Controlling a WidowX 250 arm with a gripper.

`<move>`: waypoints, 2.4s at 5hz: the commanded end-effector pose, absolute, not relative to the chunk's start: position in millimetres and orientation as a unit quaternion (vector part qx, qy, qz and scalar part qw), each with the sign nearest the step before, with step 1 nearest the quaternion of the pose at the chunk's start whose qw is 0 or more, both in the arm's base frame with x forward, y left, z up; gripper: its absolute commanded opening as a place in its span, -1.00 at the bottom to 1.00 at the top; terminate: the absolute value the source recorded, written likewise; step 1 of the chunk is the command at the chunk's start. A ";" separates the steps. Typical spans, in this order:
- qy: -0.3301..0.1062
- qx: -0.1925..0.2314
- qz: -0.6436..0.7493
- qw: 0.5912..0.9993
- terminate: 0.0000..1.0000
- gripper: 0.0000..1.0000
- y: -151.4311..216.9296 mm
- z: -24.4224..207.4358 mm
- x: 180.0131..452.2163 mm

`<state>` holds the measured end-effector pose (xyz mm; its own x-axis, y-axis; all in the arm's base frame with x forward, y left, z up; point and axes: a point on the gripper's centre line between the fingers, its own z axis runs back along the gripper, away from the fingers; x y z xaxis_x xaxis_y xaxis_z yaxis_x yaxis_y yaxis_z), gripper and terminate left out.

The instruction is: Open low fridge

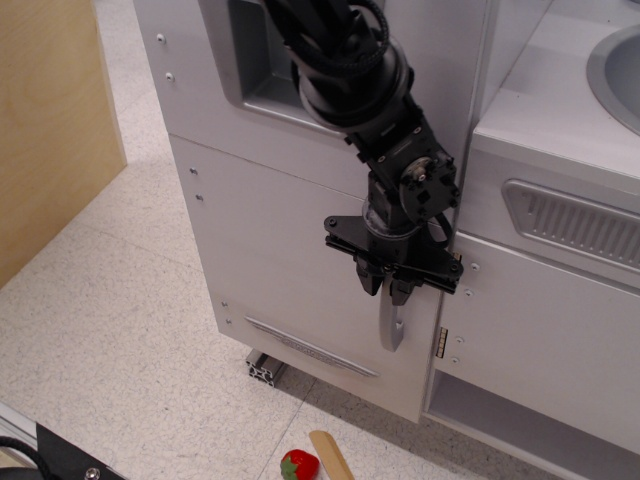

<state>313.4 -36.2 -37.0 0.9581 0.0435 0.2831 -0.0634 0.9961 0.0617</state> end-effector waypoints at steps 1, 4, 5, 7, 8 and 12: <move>-0.160 0.035 0.000 0.987 -1.00 -1.00 -21.9 -12.4 288.4; -0.155 0.017 0.006 0.988 -1.00 1.00 -3.2 61.2 261.6; -0.176 -0.011 0.011 0.984 -1.00 1.00 -11.5 80.9 273.9; -0.184 -0.015 0.015 0.983 -1.00 1.00 -36.2 70.3 314.1; -0.182 -0.010 0.007 0.983 -1.00 1.00 -50.9 48.9 330.4; -0.139 0.025 -0.009 0.990 -1.00 1.00 -30.5 -7.4 305.0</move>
